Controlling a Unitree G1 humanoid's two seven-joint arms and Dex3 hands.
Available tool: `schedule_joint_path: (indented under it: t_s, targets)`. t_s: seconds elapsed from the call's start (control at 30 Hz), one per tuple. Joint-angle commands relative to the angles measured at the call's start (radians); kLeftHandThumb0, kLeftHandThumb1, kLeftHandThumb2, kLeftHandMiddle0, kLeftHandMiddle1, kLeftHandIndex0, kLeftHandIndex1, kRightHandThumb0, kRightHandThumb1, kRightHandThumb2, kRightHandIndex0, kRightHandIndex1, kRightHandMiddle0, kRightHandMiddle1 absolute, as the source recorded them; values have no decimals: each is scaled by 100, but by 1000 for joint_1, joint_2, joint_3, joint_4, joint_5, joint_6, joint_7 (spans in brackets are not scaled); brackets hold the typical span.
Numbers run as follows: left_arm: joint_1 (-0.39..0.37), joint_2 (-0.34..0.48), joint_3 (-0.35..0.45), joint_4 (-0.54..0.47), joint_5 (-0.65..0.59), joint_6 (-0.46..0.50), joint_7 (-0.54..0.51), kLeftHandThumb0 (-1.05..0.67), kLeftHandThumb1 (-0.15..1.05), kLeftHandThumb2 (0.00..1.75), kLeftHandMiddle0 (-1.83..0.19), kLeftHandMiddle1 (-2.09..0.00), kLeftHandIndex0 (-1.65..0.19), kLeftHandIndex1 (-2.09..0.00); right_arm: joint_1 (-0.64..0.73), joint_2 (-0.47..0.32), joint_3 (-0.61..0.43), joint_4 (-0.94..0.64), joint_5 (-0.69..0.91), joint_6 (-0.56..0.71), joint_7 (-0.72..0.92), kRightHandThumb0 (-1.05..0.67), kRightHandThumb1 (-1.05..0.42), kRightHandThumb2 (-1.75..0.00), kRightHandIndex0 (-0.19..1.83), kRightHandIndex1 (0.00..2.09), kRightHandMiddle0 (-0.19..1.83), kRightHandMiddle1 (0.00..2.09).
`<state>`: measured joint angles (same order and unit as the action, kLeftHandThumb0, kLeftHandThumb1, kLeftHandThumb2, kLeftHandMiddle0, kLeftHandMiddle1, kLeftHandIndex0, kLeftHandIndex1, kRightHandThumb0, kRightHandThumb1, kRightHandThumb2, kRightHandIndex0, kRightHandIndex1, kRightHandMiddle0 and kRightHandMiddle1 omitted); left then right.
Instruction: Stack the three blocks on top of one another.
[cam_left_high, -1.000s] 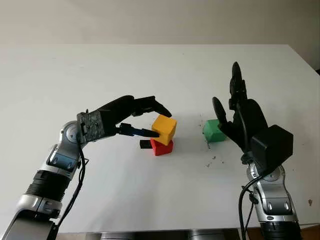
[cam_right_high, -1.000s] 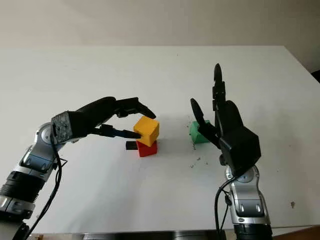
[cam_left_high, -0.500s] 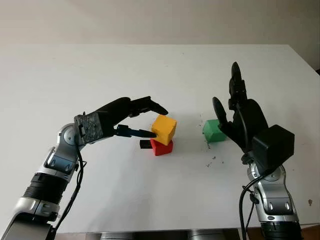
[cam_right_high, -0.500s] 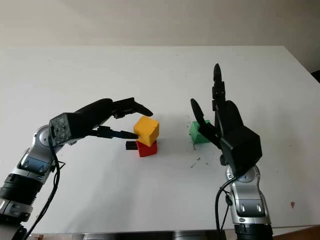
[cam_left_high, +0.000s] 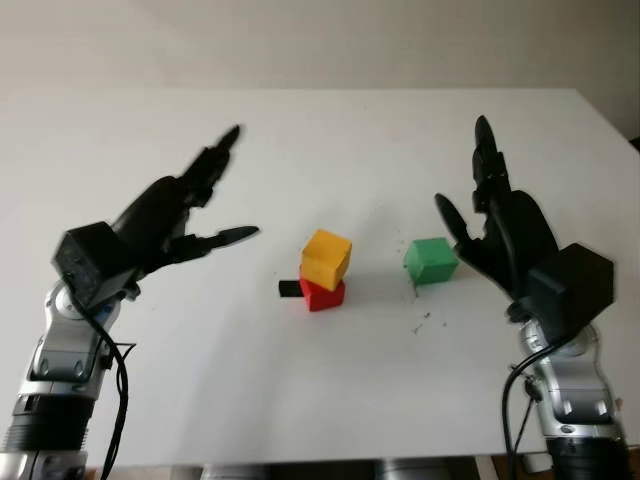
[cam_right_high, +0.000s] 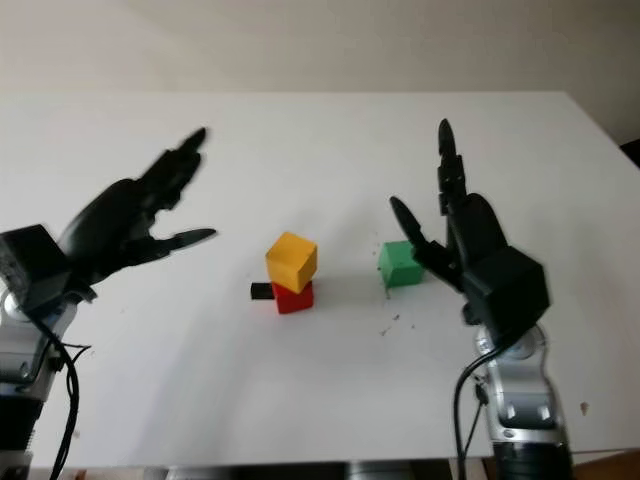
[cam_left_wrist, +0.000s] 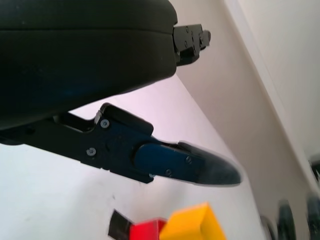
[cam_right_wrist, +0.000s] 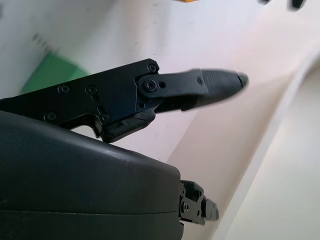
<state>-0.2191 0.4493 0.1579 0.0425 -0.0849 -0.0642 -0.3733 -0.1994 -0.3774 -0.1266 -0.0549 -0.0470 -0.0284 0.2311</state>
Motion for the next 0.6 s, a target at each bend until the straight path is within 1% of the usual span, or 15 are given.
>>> schedule_joint_path:
  t_s: [0.0,0.1,0.23,0.33,0.4,0.47,0.53,0.57]
  targets:
    - [54,-34,41,-64,-45,42,32,-83,105,45,19,-1,19,0,-23,-65,-29,-19,-12,17,22,-65,-97,-6,-16,2,-2,10]
    - [116,-70,76,-100,-87,45,64,-78,105,48,19,-1,19,-1,-31,-148,-49,-7,-45,-1,48,-64,-91,-4,-10,6,7,13]
    - [167,-132,105,-92,-125,-23,95,-70,105,54,19,0,19,0,-32,-243,-61,11,-109,-29,60,-67,-85,-4,4,10,25,15]
    - [185,-181,112,-75,-133,-72,131,-65,105,59,19,0,19,0,-25,-289,-48,1,-157,-14,75,-67,-83,-4,10,10,32,13]
    - [193,-196,107,-67,-123,-88,147,-65,105,61,19,0,19,0,-21,-297,-39,-8,-177,-1,82,-67,-82,-5,10,9,34,12]
    - [200,-209,102,-63,-113,-93,161,-70,105,60,19,0,19,0,-15,-291,-32,-12,-185,1,82,-60,-78,-4,10,8,37,11]
    - [204,-223,98,-56,-116,-101,168,-71,105,61,19,0,19,0,-8,-293,-20,-23,-205,14,86,-57,-76,-4,9,7,37,10]
    - [205,-233,97,-49,-121,-111,168,-71,105,61,19,0,19,0,-4,-300,-8,-15,-226,-4,82,-56,-76,-4,9,6,37,9]
